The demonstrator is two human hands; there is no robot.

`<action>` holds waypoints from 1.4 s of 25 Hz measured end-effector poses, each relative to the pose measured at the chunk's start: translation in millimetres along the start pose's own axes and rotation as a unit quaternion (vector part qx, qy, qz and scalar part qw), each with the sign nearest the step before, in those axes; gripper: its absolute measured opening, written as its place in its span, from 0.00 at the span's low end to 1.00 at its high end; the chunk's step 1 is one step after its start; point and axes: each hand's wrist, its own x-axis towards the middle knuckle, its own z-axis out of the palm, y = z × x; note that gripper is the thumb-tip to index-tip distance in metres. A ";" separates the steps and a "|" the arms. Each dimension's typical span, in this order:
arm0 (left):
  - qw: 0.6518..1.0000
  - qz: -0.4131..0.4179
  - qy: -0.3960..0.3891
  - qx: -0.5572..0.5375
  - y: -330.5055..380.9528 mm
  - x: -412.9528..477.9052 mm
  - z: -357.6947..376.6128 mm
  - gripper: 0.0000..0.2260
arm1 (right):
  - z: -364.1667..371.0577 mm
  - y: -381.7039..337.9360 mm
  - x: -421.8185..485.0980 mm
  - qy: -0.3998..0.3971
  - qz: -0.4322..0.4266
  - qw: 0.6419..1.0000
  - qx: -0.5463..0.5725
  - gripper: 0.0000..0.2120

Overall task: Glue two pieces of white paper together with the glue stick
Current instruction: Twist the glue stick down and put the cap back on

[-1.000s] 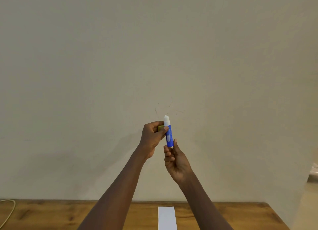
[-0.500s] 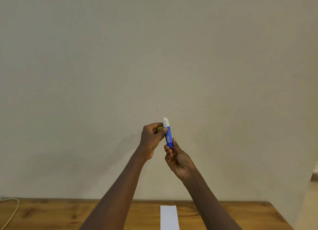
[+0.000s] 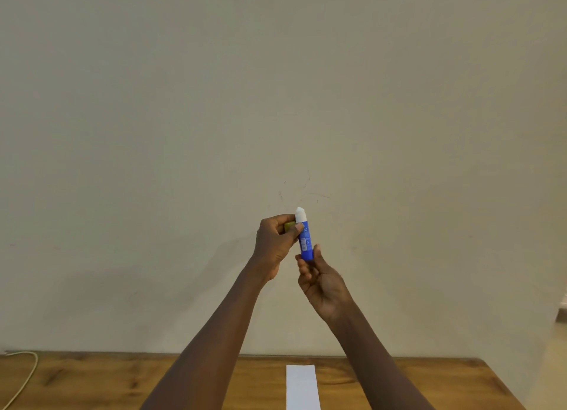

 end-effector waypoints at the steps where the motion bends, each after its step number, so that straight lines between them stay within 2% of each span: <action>1: 1.000 0.001 -0.002 0.005 -0.1 -0.2 1.4 0.12 | 0.5 1.4 1.4 0.007 -0.016 1.000 0.008 0.15; 4: 1.000 0.003 0.007 0.027 -1.2 -1.2 6.3 0.12 | 1.8 9.1 4.1 0.038 -0.083 0.995 0.050 0.02; 6: 1.000 -0.002 0.018 0.024 -2.4 -2.0 6.7 0.12 | 1.1 11.6 2.7 0.033 -0.086 0.993 0.071 0.02; 7: 1.000 -0.004 0.019 0.018 -2.8 -2.0 5.8 0.11 | 0.1 10.9 2.3 0.023 -0.065 0.995 0.072 0.03; 9: 1.000 -0.007 0.019 0.010 -3.5 -1.8 4.1 0.11 | -1.0 7.2 0.6 0.008 -0.006 0.999 0.051 0.17; 10: 1.000 -0.008 0.019 0.008 -3.4 -1.8 3.8 0.11 | -0.9 4.8 -0.3 0.003 0.012 0.999 0.044 0.20; 12: 1.000 -0.010 0.019 0.004 -1.6 -1.1 4.3 0.11 | -0.1 4.4 0.4 -0.012 0.000 0.998 0.060 0.16; 15: 1.000 -0.006 0.018 0.007 -0.8 -0.6 7.4 0.11 | -0.3 10.4 5.6 0.010 -0.085 0.993 0.085 0.02; 16: 1.000 -0.005 0.018 0.014 -1.0 -1.4 8.2 0.11 | 0.6 11.5 4.5 0.011 -0.099 0.992 0.079 0.04; 18: 0.999 -0.003 0.022 0.028 -2.7 -2.4 7.9 0.11 | -1.0 10.1 2.6 -0.003 -0.075 0.996 0.055 0.03; 20: 0.999 0.001 0.025 0.032 -5.4 -3.3 5.9 0.11 | -3.6 6.7 1.7 -0.008 -0.020 0.999 0.024 0.16; 21: 0.999 0.001 0.025 0.031 -5.9 -3.7 4.9 0.11 | -4.7 4.9 1.9 0.001 -0.006 1.000 0.016 0.18; 27: 0.999 0.006 0.010 0.046 -4.7 -4.1 8.1 0.12 | -5.1 11.5 5.7 0.022 -0.097 0.993 0.065 0.02; 30: 0.999 -0.001 0.016 0.030 -4.2 -2.6 6.9 0.12 | -5.6 11.4 2.9 0.013 -0.077 0.995 0.061 0.03; 32: 0.999 0.000 0.018 0.027 -3.8 -2.3 4.9 0.12 | -8.1 8.3 2.5 0.005 -0.015 0.998 0.058 0.16; 33: 0.999 0.001 0.018 0.026 -3.1 -2.4 4.2 0.12 | -9.0 6.3 2.5 0.007 0.006 0.998 0.060 0.19; 35: 1.000 -0.001 0.015 0.018 -1.6 -2.8 4.0 0.12 | -7.1 4.9 0.8 0.004 0.014 0.998 0.066 0.17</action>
